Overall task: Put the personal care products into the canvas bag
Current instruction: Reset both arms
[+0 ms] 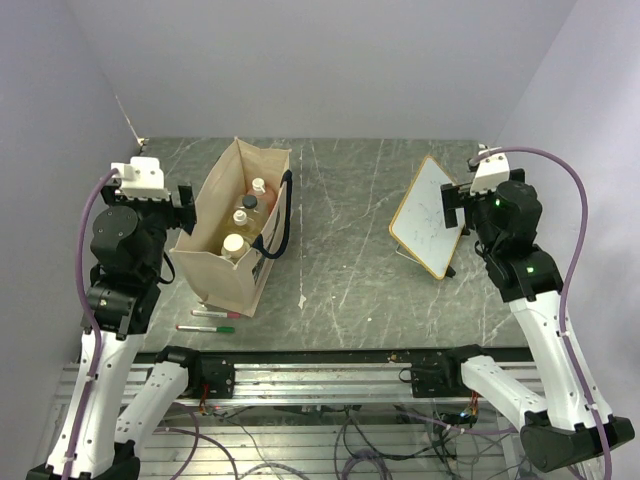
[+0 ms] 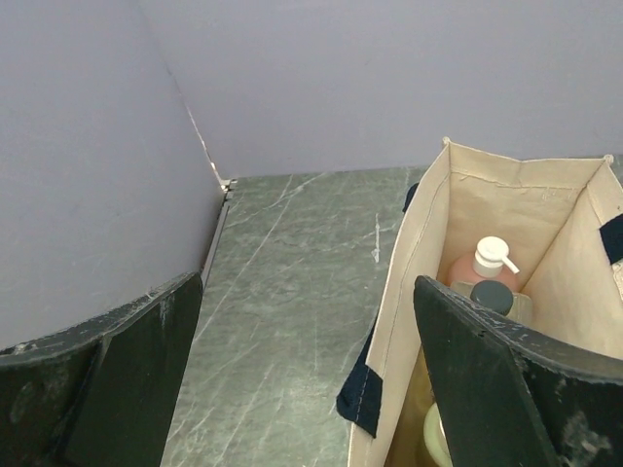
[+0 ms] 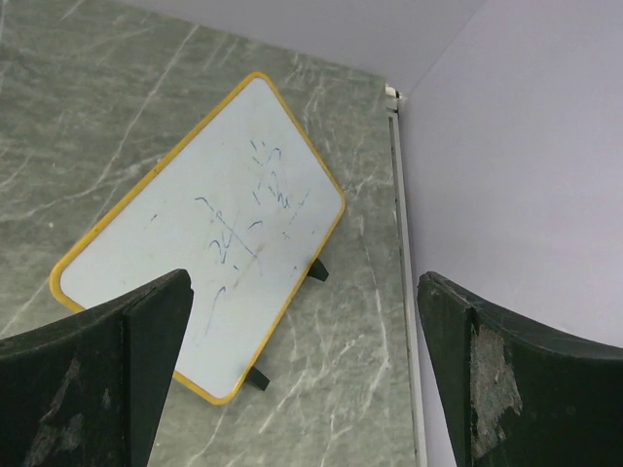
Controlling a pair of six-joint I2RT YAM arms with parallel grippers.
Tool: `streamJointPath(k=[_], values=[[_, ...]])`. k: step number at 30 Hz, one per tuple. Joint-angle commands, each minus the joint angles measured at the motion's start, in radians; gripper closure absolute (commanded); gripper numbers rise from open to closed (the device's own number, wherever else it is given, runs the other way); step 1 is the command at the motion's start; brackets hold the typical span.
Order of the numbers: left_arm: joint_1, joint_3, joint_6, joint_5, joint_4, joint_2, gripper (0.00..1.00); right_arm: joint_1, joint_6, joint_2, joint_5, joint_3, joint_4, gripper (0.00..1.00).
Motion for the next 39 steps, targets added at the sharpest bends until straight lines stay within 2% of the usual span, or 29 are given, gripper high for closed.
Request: streamJointPath(k=[1,9,23,30,39], values=[[0.013,0.025,-0.007,0.041,0.027,0.022,0.00,-0.006,0.037,-0.006,0.008,0.073,-0.032,0.00],[0.014,0.176,0.033,0.139,-0.078,0.122,0.00,-0.008,0.040,0.014,0.093,0.110,0.008,0.00],[0.056,0.119,0.000,0.175,-0.090,0.089,0.00,-0.048,0.025,-0.069,0.109,0.045,0.060,0.00],[0.056,0.130,-0.006,0.136,-0.099,0.073,0.00,-0.048,-0.003,-0.124,0.018,0.023,0.068,0.00],[0.064,0.104,0.001,0.101,-0.125,0.022,0.00,-0.048,0.019,-0.142,0.042,0.027,0.079,0.00]])
